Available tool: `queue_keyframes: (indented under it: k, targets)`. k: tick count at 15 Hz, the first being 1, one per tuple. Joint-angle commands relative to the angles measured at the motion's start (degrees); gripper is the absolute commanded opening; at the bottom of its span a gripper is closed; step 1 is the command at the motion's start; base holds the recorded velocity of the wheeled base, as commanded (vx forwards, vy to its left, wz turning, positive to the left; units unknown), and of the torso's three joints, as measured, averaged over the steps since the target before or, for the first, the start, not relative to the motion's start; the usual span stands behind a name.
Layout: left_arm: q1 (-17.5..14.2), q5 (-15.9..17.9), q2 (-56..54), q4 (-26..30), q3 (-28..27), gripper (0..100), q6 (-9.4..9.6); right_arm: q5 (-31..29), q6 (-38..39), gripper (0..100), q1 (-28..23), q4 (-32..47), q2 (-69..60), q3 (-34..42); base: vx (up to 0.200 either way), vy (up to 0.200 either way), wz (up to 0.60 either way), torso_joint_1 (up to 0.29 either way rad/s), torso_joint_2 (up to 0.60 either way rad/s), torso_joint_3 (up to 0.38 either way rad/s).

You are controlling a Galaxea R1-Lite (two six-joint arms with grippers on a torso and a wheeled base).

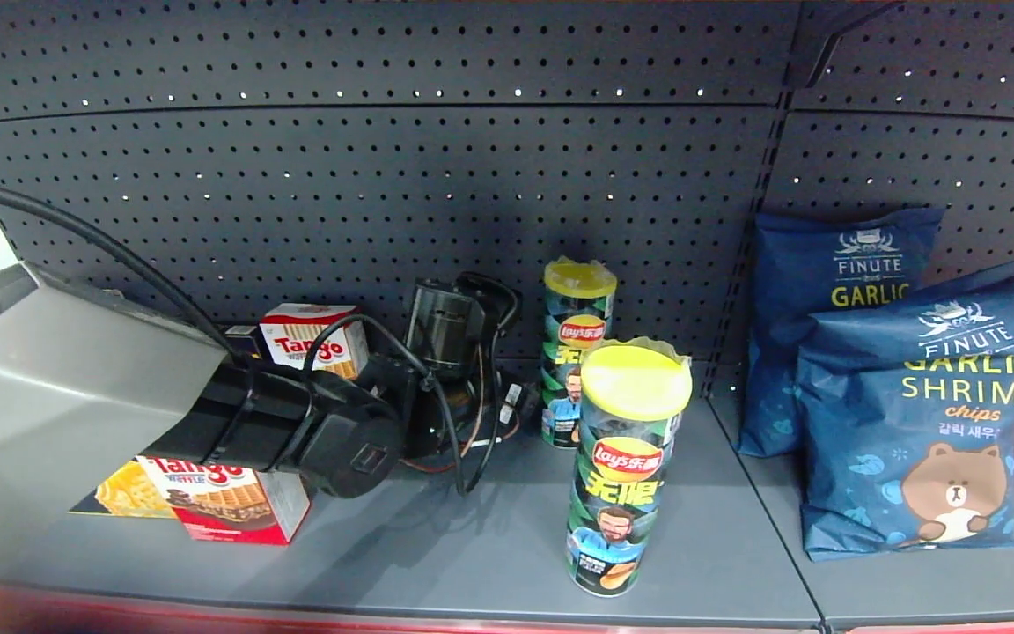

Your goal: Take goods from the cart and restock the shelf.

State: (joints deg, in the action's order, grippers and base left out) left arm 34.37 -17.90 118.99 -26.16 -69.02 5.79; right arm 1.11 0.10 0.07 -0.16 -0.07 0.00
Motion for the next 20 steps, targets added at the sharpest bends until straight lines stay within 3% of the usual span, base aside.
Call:
queue_keyframes:
  k: [1, 4, 7, 10, 12, 20]
  targets:
    - [-0.4, 0.0, -0.2, 0.0, 0.7, 100, -0.08, 0.0, 0.0, 100, 0.0, 0.0, 0.1, 0.0, 0.0, 0.0, 0.0, 0.0, 0.0, 0.0]
    - [-0.4, -0.2, -5.7, 0.6, 2.5, 100, 0.01, 0.0, 0.0, 100, 0.0, 0.0, 0.1, 0.0, 0.0, 0.0, 0.0, 0.0, 0.0, 0.0]
    - [-0.4, -2.2, -15.6, 1.3, 7.7, 100, 0.01, 0.0, 0.0, 100, 0.0, 0.0, 0.1, 0.0, 0.0, 0.0, 0.0, 0.0, 0.0, 0.0]
    - [-0.5, -2.2, -32.1, 4.2, 18.3, 100, 0.27, 0.0, 0.0, 100, 0.0, 0.0, 0.1, 0.0, 0.0, 0.0, 0.0, 0.0, 0.0, 0.0]
    - [-0.5, -2.1, -38.9, 6.0, 21.7, 100, 0.36, 0.0, 0.0, 100, 0.0, 0.0, 0.1, 0.0, 0.0, 0.0, 0.0, 0.0, 0.0, 0.0]
    - [0.2, 0.1, -52.5, 5.6, 29.5, 100, 0.54, 0.5, -0.2, 100, 0.0, 0.0, 0.1, 0.0, 0.0, 0.0, 0.0, 0.0, 0.0, 0.0]
